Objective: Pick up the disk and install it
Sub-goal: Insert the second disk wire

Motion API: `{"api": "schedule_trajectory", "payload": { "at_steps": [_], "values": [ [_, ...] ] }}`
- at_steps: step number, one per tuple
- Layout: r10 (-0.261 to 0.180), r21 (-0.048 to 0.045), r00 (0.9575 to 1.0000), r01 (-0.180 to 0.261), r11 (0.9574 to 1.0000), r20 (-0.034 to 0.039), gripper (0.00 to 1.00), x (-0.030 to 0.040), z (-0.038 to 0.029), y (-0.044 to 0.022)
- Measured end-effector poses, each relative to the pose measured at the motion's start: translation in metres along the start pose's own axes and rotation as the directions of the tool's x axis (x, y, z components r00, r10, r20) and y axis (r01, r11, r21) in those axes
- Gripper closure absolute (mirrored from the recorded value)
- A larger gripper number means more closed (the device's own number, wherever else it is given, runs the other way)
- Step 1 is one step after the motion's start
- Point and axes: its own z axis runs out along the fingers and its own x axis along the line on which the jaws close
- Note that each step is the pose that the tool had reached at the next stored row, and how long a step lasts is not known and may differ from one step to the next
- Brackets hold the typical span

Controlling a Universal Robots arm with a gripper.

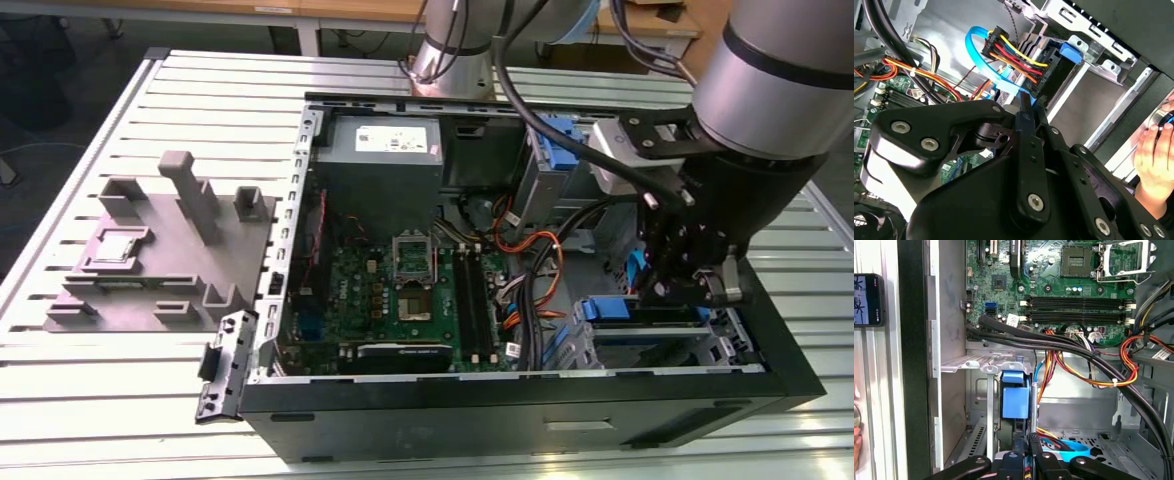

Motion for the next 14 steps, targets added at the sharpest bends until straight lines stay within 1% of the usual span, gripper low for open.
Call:
{"api": "schedule_trajectory", "payload": {
  "at_steps": [4,14],
  "values": [
    [0.000,0.0017,1.0000,0.000,1.0000,0.0003,0.84,0.0014,0.0015,0.0002],
    [0.000,0.0028,1.0000,0.000,1.0000,-0.0003,0.84,0.0017,0.0043,0.0005]
  ]
}}
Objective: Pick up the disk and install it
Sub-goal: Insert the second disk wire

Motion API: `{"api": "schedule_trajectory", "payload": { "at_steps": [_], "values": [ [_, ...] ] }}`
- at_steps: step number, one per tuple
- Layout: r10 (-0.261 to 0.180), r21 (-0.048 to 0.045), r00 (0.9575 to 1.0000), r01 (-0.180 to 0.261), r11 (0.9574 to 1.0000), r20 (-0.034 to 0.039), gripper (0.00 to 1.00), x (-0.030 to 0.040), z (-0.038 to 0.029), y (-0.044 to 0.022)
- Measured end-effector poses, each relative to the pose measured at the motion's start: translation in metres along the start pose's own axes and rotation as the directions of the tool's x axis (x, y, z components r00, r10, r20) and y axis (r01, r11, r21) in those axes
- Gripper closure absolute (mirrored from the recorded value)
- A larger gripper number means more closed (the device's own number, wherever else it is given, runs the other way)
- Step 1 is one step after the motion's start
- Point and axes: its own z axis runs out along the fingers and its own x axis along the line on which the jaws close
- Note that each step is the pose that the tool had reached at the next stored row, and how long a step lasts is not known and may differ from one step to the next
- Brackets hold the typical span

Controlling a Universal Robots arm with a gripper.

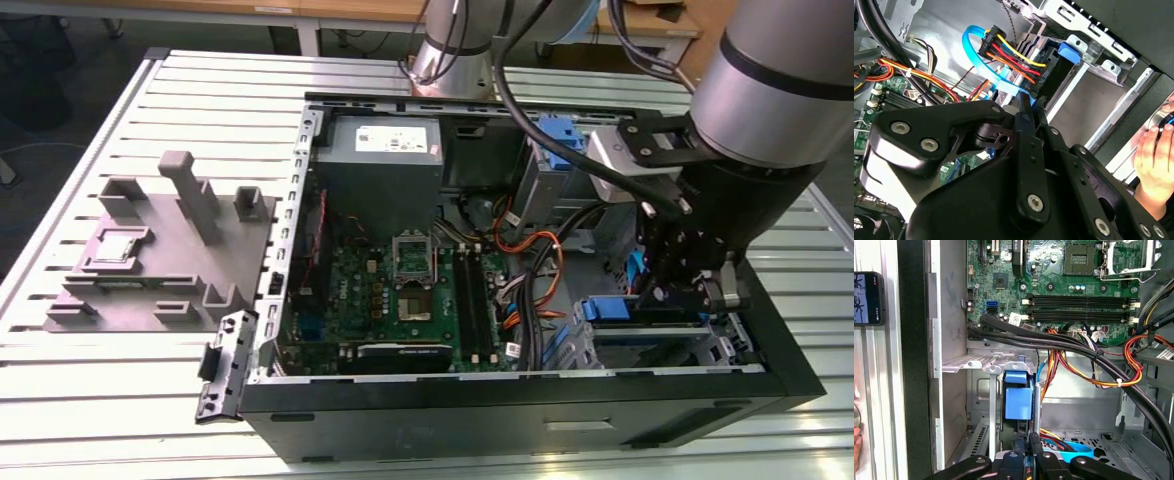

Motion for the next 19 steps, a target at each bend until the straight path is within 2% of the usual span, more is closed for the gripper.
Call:
{"api": "schedule_trajectory", "payload": {
  "at_steps": [4,8,10,11,13,14,16,19],
  "values": [
    [0.000,0.0001,1.0000,0.000,1.0000,0.0008,0.84,0.0000,-0.0002,0.0000],
    [0.000,0.0001,1.0000,0.000,1.0000,0.0032,0.84,0.0001,-0.0047,-0.0005],
    [0.001,0.0001,1.0000,-0.001,1.0000,0.0048,0.84,0.0002,-0.0047,-0.0006],
    [0.001,0.0001,1.0000,-0.001,1.0000,0.0079,0.84,0.0009,-0.0047,-0.0006],
    [0.004,0.0004,0.9995,-0.004,1.0000,0.0299,0.84,0.0029,-0.0044,-0.0005],
    [0.005,0.0005,0.9993,-0.005,1.0000,0.0361,0.84,0.0038,-0.0043,-0.0005],
    [0.005,0.0005,0.9992,-0.005,1.0000,0.0401,0.84,0.0055,-0.0041,-0.0005],
    [0.005,0.0004,0.9991,-0.005,1.0000,0.0416,0.84,0.0076,-0.0036,-0.0004]
  ]
}}
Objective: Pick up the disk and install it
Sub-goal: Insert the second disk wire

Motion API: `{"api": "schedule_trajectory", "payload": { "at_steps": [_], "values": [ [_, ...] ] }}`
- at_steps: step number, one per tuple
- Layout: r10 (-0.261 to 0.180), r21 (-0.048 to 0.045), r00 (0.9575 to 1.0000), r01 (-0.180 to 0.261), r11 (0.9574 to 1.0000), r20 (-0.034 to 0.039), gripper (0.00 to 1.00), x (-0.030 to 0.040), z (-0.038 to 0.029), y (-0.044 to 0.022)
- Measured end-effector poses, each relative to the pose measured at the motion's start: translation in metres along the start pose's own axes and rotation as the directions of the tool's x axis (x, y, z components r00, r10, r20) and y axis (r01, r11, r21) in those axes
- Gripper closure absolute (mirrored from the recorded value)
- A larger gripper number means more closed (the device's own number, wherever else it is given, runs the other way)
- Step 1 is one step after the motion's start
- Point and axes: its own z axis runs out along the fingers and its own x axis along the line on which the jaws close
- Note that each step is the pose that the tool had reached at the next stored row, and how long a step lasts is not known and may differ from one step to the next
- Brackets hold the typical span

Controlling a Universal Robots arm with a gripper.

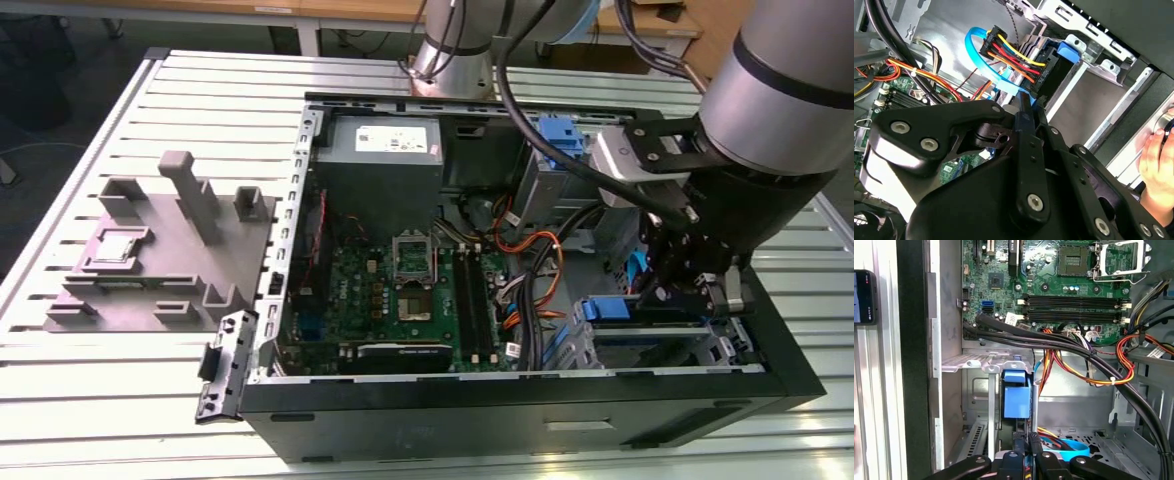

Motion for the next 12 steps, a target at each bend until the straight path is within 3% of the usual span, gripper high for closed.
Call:
{"api": "schedule_trajectory", "payload": {
  "at_steps": [12],
  "values": [
    [0.001,0.0000,1.0000,-0.001,1.0000,0.0055,0.84,0.0004,0.0034,0.0004]
  ]
}}
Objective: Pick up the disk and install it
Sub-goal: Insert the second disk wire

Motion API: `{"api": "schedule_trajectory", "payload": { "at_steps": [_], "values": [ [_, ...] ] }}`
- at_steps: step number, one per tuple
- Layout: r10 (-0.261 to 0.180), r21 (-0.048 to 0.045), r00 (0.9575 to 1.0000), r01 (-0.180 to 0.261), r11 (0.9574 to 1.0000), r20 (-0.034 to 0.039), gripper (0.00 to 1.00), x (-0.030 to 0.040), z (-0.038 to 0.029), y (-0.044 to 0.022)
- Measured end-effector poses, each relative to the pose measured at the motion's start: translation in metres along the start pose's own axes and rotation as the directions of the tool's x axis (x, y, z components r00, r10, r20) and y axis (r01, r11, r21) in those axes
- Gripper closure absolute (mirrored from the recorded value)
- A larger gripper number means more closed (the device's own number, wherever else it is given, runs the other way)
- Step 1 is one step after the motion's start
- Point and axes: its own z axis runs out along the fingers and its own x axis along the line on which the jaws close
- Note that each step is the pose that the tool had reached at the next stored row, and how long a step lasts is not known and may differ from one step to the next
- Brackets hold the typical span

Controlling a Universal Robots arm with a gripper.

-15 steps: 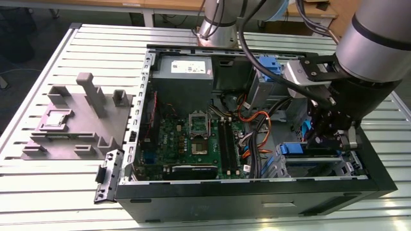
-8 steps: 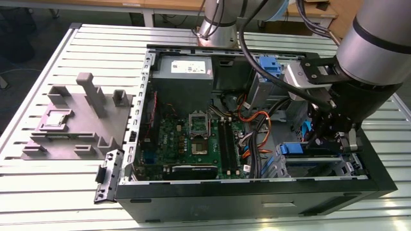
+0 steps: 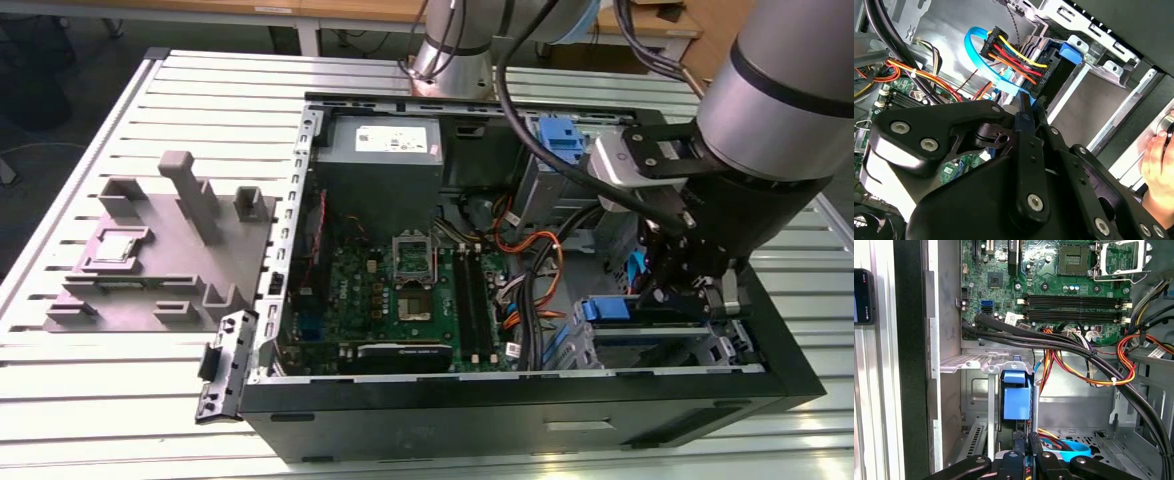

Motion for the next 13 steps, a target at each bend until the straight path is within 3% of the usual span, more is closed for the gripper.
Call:
{"api": "schedule_trajectory", "payload": {
  "at_steps": [13],
  "values": [
    [0.000,-0.0001,1.0000,0.000,1.0000,-0.0002,0.84,0.0003,0.0052,0.0007]
  ]
}}
